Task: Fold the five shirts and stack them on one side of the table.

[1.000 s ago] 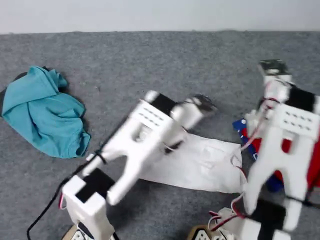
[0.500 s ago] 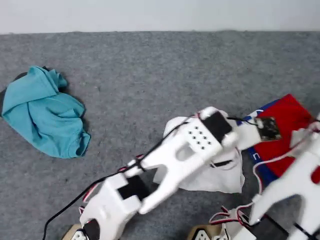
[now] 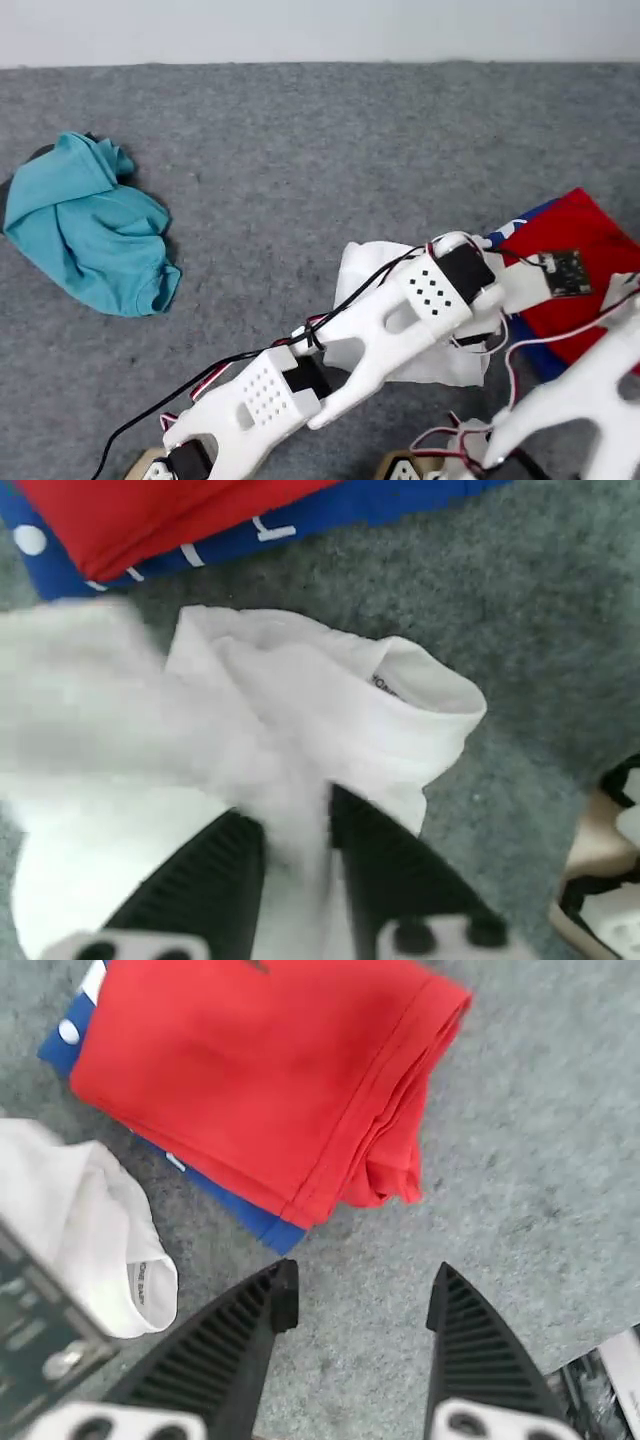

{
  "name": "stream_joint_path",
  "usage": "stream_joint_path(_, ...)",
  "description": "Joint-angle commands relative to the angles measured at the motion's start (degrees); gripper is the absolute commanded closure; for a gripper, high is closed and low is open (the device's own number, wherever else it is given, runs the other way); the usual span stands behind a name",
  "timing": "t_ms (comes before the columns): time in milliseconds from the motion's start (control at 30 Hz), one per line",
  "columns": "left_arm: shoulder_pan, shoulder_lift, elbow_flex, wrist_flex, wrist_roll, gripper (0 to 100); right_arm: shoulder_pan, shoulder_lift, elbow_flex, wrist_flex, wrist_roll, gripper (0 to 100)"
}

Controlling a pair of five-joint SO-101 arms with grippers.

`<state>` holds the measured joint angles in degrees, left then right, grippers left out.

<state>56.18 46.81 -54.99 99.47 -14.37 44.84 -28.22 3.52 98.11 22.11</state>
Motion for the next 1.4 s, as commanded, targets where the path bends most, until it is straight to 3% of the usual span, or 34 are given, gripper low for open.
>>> stream_joint_path(0,0.44,-5.01,-2.33,0.97,0.97,78,0.84,-4.26,-1.93,-0.75,0.18,77.6)
stream_joint_path(167,-1.49,-6.59,-2.51,0.97,0.79,71,0.84,-5.23,-1.93,-0.75,0.18,77.6)
stream_joint_path(300,-7.74,-6.95,-3.74,0.97,0.79,71,-0.48,-5.14,-0.97,-1.01,-0.26,77.6)
stream_joint_path(467,-21.36,-6.95,-6.81,1.05,1.14,71,-13.05,-5.14,11.69,-6.2,-2.55,77.6)
stream_joint_path(600,-28.04,-6.95,-6.99,1.05,1.32,71,-24.4,-5.14,29.8,-18.42,-2.55,77.5)
stream_joint_path(767,-28.31,-6.95,-7.08,1.05,1.32,71,-28.0,-5.14,44.66,-33.8,-2.55,77.5)
stream_joint_path(1233,-27.87,-6.95,-6.9,1.05,1.32,71,-33.54,-2.59,49.14,-35.91,-2.64,76.8)
stream_joint_path(1367,-27.87,-6.95,-6.9,1.05,1.32,71,-33.71,5.23,48.44,-35.91,-2.64,69.0)
